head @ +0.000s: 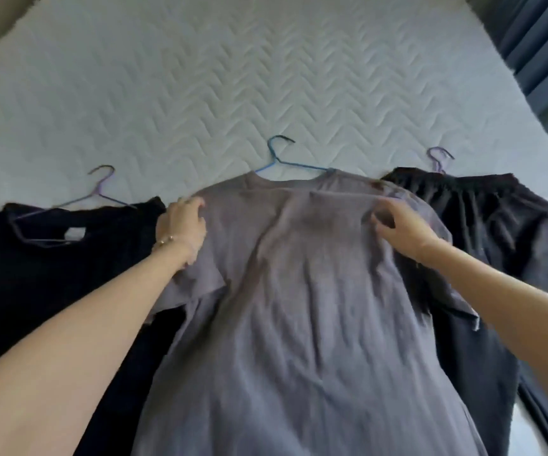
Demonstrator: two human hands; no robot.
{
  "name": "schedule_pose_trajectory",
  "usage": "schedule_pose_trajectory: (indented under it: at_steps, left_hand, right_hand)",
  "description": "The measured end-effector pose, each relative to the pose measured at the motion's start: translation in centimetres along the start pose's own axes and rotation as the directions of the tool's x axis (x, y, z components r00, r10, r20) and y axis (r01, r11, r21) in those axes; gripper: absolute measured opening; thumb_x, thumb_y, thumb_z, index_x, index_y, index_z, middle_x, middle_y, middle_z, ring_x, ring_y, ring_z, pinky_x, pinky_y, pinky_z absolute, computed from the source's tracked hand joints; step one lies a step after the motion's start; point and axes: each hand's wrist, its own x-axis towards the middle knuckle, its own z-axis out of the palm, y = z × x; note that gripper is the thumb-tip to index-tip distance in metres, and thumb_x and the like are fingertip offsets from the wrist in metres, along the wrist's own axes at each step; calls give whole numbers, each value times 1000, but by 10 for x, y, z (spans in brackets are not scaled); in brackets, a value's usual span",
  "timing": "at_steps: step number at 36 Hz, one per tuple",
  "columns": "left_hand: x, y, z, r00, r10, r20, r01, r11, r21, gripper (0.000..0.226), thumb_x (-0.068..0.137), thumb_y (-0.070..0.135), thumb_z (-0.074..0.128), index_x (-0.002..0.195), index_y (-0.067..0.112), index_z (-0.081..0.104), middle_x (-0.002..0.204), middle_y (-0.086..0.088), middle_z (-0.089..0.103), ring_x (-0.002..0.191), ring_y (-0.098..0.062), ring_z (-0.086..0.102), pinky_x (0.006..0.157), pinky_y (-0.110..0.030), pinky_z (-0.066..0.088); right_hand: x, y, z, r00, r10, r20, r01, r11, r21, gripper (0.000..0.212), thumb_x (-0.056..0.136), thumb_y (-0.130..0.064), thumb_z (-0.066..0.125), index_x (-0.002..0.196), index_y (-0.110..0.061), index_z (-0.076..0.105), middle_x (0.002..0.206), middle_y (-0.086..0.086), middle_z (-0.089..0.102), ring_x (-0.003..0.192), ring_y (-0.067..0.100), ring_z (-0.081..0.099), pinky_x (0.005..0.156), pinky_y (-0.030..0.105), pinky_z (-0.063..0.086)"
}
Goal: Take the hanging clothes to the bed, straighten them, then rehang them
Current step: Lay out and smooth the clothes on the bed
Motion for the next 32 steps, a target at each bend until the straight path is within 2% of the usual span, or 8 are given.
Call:
schedule_pose_trajectory:
  at_steps: [6,11,14,18,22,25,28,32]
  left_hand:
    - [-48,-57,27,906,-194,377,197,980,32,85,79,51,63,145,16,23,149,-7,22,134,-31,32,103,-44,38]
    - [-82,-66,46,980,61,188,-85,989,123,92,73,62,62,145,17,27,154,-4,19,138,-25,30,112,-39,30]
    - [-95,-73,53,977,143,156,-178,954,242,70,73,49,68,132,17,48,144,-6,39,130,-26,43,105,-44,35]
    - [-85,-68,44,974,210,-86,-199,972,128,15,73,16,69,86,10,70,101,-8,65,86,-33,63,76,-43,48]
    - [-43,-61,4,951,-212,-227,120,925,-360,28,91,28,52,82,1,58,89,-25,62,83,-40,58,73,-42,44]
    - [-4,-93,-36,762,-570,-307,427,799,-423,37,96,30,42,107,-1,57,117,-29,57,108,-43,53,88,-44,41]
    - [16,-139,-56,619,-763,-187,657,633,-409,39,96,28,40,124,2,51,131,-24,51,120,-38,49,99,-42,39]
    - [-12,-148,-44,751,-647,-136,580,743,-334,40,92,27,49,125,4,47,133,-23,45,117,-40,49,100,-45,39]
  right_hand:
    - [-27,75,40,977,212,-32,-211,977,36,73,102,-15,72,165,0,37,164,26,46,154,40,41,128,49,36]
    - [-37,99,58,987,159,19,-158,986,-42,67,102,-11,71,161,2,44,169,22,42,159,38,37,135,45,26]
    - [-39,101,66,991,125,46,-119,987,-112,70,105,-17,68,166,-3,36,175,16,34,164,35,28,138,43,20]
    - [-39,99,68,993,117,27,-113,986,-121,72,105,-17,68,167,-4,34,176,15,32,164,36,27,137,43,19]
    - [-37,105,71,994,106,-8,-106,987,-120,70,99,-8,74,161,2,43,169,23,42,158,42,37,135,49,26]
    - [-36,110,74,995,100,-10,-100,989,-105,70,97,-4,76,160,4,45,167,26,44,156,45,39,135,52,27]
    - [-36,110,72,995,99,-19,-100,992,-78,68,98,-1,74,159,4,46,167,26,44,156,45,39,134,51,27]
    - [-48,107,72,989,142,-46,-141,990,29,64,98,5,71,158,4,48,164,27,47,154,44,43,132,51,30]
